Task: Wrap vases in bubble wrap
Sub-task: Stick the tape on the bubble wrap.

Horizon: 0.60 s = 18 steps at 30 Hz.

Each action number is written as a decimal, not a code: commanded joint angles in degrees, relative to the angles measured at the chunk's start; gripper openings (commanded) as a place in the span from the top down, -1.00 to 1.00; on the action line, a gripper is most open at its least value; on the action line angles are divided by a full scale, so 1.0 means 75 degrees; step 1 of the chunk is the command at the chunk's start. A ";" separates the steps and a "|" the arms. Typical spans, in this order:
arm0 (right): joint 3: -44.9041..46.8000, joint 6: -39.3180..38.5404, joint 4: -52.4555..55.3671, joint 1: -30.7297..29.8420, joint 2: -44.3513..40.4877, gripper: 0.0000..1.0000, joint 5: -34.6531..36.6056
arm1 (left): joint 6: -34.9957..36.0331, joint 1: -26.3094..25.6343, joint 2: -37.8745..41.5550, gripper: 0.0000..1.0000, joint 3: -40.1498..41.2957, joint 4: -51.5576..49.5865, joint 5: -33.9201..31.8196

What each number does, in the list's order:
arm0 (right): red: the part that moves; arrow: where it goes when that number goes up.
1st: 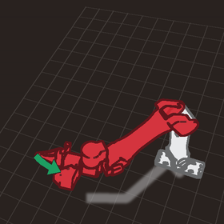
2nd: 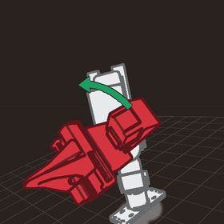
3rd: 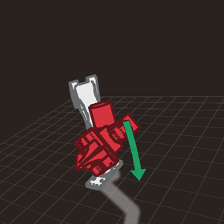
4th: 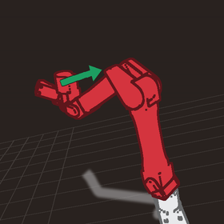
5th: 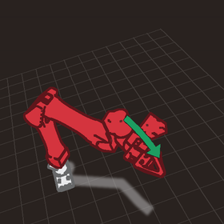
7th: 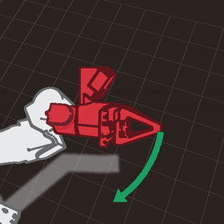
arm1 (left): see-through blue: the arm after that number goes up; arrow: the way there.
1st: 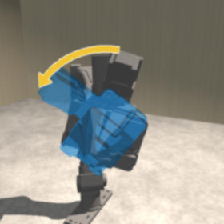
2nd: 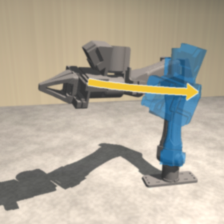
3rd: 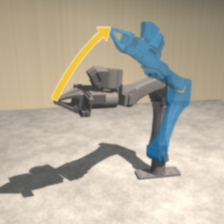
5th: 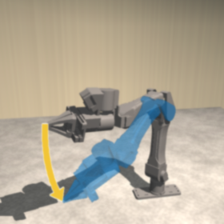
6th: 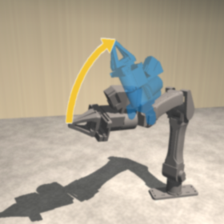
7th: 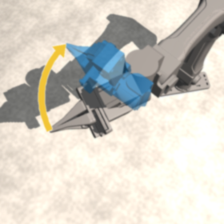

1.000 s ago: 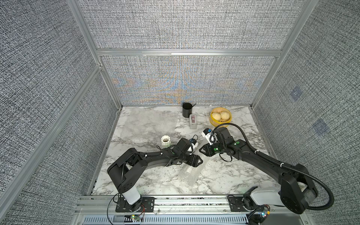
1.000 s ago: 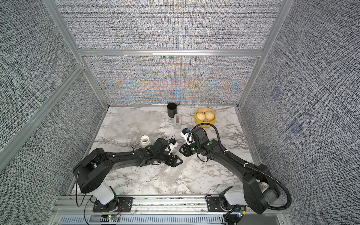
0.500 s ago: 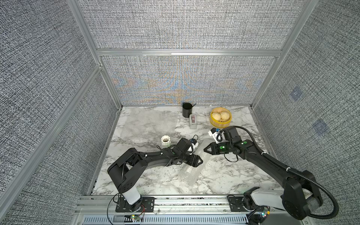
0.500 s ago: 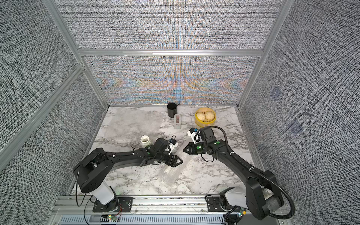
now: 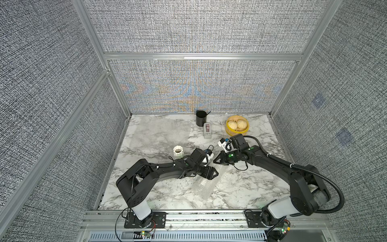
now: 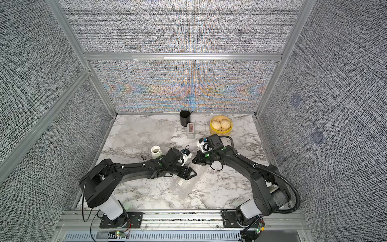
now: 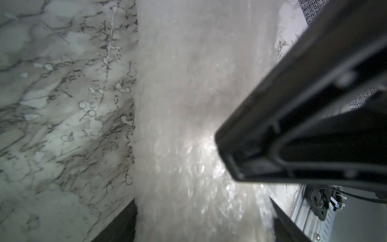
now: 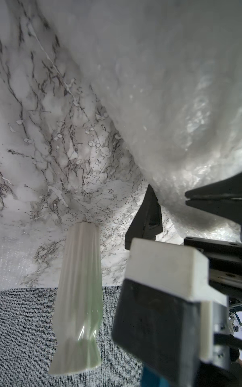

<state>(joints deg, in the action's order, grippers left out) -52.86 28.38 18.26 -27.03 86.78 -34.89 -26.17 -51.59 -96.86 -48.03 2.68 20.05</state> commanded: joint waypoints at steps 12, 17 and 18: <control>-0.0442 -0.1124 -0.0360 -0.0020 0.0429 1.00 0.0592 | 0.0136 -0.0035 -0.0055 0.03 0.0245 -0.1613 -0.0547; -0.0365 -0.1057 0.0228 0.0113 -0.0365 1.00 -0.0006 | 0.0109 -0.0035 -0.0097 0.04 0.0228 -0.1599 -0.0563; -0.0163 -0.0941 0.0230 0.0123 -0.0543 1.00 -0.0137 | 0.0096 -0.0035 -0.0083 0.04 0.0234 -0.1592 -0.0556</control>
<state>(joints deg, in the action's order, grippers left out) -55.77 21.06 16.93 -26.24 84.99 -32.60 -26.37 -51.70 -96.49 -47.27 3.53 19.66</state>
